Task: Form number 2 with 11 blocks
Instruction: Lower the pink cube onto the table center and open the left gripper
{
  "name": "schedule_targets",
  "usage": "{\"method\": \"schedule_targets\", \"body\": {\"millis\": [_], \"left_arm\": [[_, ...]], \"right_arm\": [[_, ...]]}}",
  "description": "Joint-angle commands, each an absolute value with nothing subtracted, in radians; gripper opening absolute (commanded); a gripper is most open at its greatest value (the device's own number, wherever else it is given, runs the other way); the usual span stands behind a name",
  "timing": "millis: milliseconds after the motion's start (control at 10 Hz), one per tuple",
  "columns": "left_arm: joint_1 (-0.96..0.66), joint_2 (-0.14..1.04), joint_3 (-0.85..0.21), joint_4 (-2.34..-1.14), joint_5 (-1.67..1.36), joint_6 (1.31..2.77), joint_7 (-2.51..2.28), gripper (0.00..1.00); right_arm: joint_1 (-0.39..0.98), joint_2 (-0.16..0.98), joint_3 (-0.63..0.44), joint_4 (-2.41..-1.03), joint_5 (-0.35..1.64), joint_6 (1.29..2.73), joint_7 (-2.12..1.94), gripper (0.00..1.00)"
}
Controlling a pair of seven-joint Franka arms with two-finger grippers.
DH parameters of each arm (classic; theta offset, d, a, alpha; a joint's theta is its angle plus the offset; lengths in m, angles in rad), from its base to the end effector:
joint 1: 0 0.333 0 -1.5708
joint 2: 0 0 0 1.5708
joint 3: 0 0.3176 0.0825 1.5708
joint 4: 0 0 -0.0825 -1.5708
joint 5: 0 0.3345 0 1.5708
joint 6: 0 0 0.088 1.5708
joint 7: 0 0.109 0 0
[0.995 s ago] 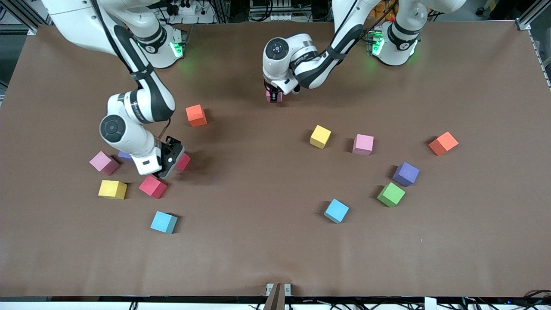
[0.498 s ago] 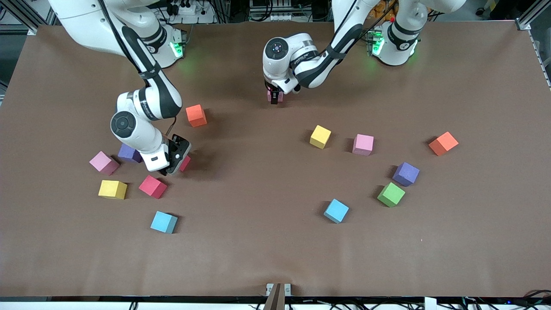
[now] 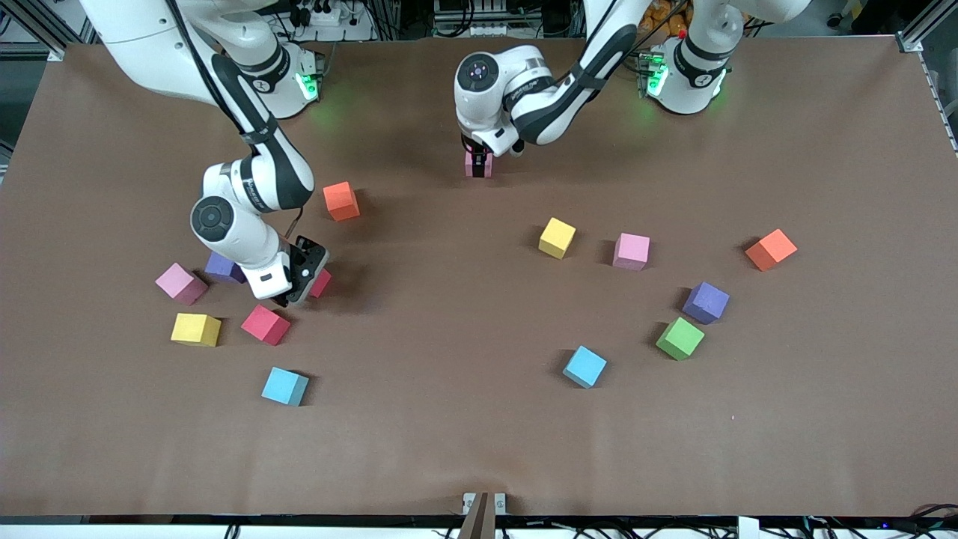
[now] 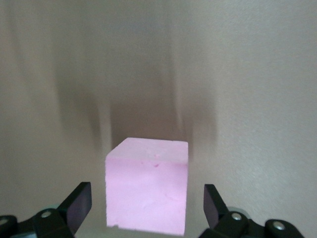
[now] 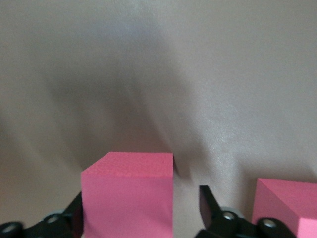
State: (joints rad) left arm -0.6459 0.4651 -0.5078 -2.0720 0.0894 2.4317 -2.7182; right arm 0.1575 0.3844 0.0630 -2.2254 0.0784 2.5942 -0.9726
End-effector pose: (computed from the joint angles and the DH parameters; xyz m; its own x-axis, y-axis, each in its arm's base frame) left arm 0.2345 -0.5028 0.2641 0.0324 0.9990 -0.0316 0.9855 -0.0372 -0.1657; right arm 0.5103 0.1127 0.2400 0.4350 0.8994 0.0423 0.9000 -0.4329 -0.0504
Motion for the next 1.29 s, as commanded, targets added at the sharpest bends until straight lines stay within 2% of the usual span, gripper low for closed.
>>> {"method": "schedule_targets", "body": {"millis": [0,199,299,398,597,796,1195], "left_arm": [[-0.649,0.398,-0.512,-2.079,0.124,2.376,-2.78,1.0],[-0.623,0.374,-0.506,-2.079,0.126,2.307,-2.717,1.0],[-0.557,0.355,-0.509,-2.083,0.126,2.281,-2.636,1.0],[-0.489,0.322,-0.509,-2.094,0.126,2.257,-2.549,1.0],[-0.347,0.252,-0.511,-2.135,0.126,2.255,-2.339,1.0],[-0.254,0.186,-0.511,-2.175,0.126,2.255,-2.155,1.0],[-0.121,0.175,-0.512,-2.178,0.115,2.293,-1.855,1.0]], "right_arm": [[0.149,0.376,0.072,-2.229,0.101,2.606,-1.012,0.67],[0.155,0.367,0.072,-2.201,0.098,2.594,-1.025,0.58],[0.156,0.361,0.072,-2.198,0.098,2.591,-1.051,0.54],[0.156,0.354,0.074,-2.195,0.098,2.561,-1.057,0.54],[0.181,0.341,0.074,-2.123,0.098,2.402,-1.051,0.54],[0.209,0.313,0.074,-2.086,0.098,2.324,-1.052,0.54],[0.256,0.269,0.075,-2.08,0.097,2.289,-1.068,0.54]]}}
